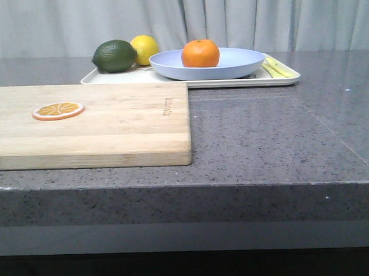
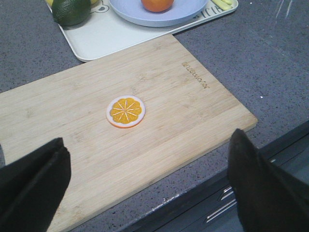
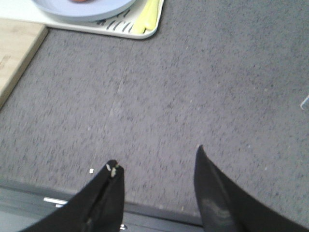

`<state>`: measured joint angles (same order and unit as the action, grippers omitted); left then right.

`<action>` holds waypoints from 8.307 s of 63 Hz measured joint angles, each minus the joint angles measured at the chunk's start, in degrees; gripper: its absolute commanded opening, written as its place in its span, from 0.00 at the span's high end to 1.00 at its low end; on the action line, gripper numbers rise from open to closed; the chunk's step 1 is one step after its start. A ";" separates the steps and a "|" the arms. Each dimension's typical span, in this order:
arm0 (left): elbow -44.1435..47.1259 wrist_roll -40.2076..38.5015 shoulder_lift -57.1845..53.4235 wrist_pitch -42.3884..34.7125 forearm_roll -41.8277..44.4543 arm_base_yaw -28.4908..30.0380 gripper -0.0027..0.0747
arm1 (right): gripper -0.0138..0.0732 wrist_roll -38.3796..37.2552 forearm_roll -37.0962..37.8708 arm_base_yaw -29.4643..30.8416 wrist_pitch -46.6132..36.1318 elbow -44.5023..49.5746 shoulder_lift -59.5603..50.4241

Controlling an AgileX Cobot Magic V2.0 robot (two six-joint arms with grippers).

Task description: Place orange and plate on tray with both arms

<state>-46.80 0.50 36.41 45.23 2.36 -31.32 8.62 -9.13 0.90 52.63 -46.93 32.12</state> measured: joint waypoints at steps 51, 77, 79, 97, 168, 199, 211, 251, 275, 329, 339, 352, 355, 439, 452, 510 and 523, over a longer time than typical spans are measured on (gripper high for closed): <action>0.00 0.00 0.00 0.00 0.00 0.00 0.14 | 0.42 -2.11 1.98 -4.95 1.17 8.91 -12.24; 0.00 0.00 0.00 -1.01 0.00 0.00 0.14 | 0.49 -2.11 2.46 -4.95 -1.10 8.91 -12.24; 0.00 0.00 0.00 -1.01 -0.12 0.00 0.14 | 0.54 -2.11 2.46 -4.95 -1.10 8.91 -12.24; 0.00 0.00 0.00 -1.01 -0.20 0.00 0.52 | 0.92 -2.11 2.46 -4.95 -1.10 8.91 -12.24; 3.69 0.00 -6.60 -3.93 -0.45 8.37 0.99 | 0.98 -2.23 2.49 -4.95 -1.13 8.91 -12.24; 36.79 0.00 -30.47 -34.69 -4.43 24.76 0.99 | 0.98 -2.23 2.58 -4.95 -1.13 8.91 -12.24; 47.22 -0.10 -36.45 -42.82 -6.27 25.00 0.99 | 0.98 -2.23 2.69 -4.95 -1.13 8.91 -12.24; 47.22 -0.50 -36.59 -43.63 -6.44 25.00 0.99 | 0.98 -2.23 2.80 -4.95 -1.23 9.00 -12.24; 47.22 -0.50 -36.59 -43.63 -5.05 25.00 0.99 | 0.98 -2.23 2.80 -4.95 -1.23 9.00 -12.24; 47.22 -0.50 -36.59 -43.63 -4.95 25.00 0.99 | 0.98 -2.23 2.80 -4.95 -1.23 9.00 -12.24; 47.22 -0.50 -36.59 -43.63 -4.95 25.00 0.99 | 0.98 -2.23 2.96 -4.95 -1.34 9.00 -12.24; 47.22 -0.50 -36.59 -43.63 -4.95 25.00 0.99 | 0.98 -2.23 5.70 -4.72 -12.01 16.78 -16.99; 47.22 -0.50 -36.59 -43.63 -4.95 25.00 0.99 | 0.98 -2.23 6.09 -4.72 -17.08 20.62 -19.03; 47.22 -0.50 -36.59 -43.31 -4.95 25.00 0.99 | 0.98 -13.61 11.12 -2.02 -50.02 48.41 -32.75; 47.22 -0.50 -36.59 -43.31 -4.95 25.00 0.99 | 0.98 -14.22 11.31 -2.02 -50.11 48.41 -32.75; 47.22 -0.50 -36.59 -43.31 -4.95 25.00 0.99 | 0.98 -14.22 11.31 -2.02 -50.15 48.41 -32.75; 47.22 -0.50 -36.59 -43.31 -4.95 27.39 0.99 | 0.98 -14.22 11.31 -2.02 -50.15 48.41 -32.75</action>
<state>0.42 0.00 -0.18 1.92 -2.60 -3.92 -5.59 2.18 -1.12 2.48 1.49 -0.63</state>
